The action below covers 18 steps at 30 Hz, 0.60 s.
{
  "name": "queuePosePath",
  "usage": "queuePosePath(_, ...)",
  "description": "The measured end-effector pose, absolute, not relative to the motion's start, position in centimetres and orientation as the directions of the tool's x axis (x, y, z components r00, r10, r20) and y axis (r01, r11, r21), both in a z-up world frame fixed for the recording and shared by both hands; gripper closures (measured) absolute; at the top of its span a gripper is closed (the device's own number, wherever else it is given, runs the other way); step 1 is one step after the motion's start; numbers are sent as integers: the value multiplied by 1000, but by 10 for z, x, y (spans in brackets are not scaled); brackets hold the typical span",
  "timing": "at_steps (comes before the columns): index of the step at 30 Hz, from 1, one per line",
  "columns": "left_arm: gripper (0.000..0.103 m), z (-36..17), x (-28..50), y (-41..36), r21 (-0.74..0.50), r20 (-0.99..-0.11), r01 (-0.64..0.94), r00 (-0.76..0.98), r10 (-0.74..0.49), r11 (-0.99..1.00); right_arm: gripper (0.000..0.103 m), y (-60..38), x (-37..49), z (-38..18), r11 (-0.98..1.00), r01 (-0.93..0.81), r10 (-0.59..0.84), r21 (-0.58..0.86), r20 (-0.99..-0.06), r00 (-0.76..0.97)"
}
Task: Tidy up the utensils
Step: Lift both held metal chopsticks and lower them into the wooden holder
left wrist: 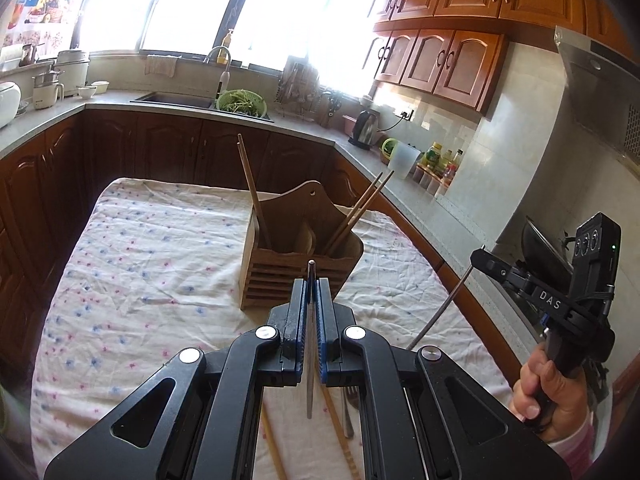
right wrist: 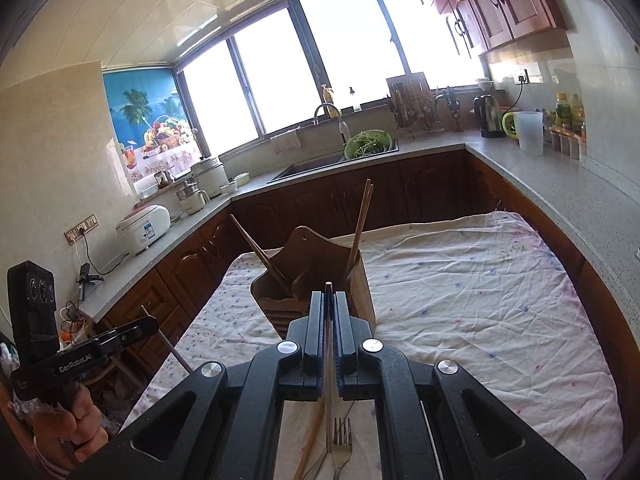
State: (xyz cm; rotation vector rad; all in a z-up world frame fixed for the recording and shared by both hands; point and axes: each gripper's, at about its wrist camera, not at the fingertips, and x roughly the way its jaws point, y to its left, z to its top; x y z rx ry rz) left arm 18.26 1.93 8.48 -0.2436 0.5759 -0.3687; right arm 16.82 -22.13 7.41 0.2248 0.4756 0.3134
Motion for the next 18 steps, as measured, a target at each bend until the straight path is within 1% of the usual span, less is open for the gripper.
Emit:
queuePosePath(5, 99, 96, 188, 21, -323, -456, 272, 795, -401, 906, 99, -222, 175, 82, 927, -245, 346, 284, -395, 851)
queuePosePath(10, 99, 118, 200, 24, -309, -414, 279, 822, -392, 909, 99, -224, 187, 100, 925, -251, 346, 286, -355, 868)
queuePosePath(18, 99, 162, 232, 32, -258, -313, 268, 886, -342, 928, 99, -222, 221, 142, 925, -262, 337, 276, -272, 901)
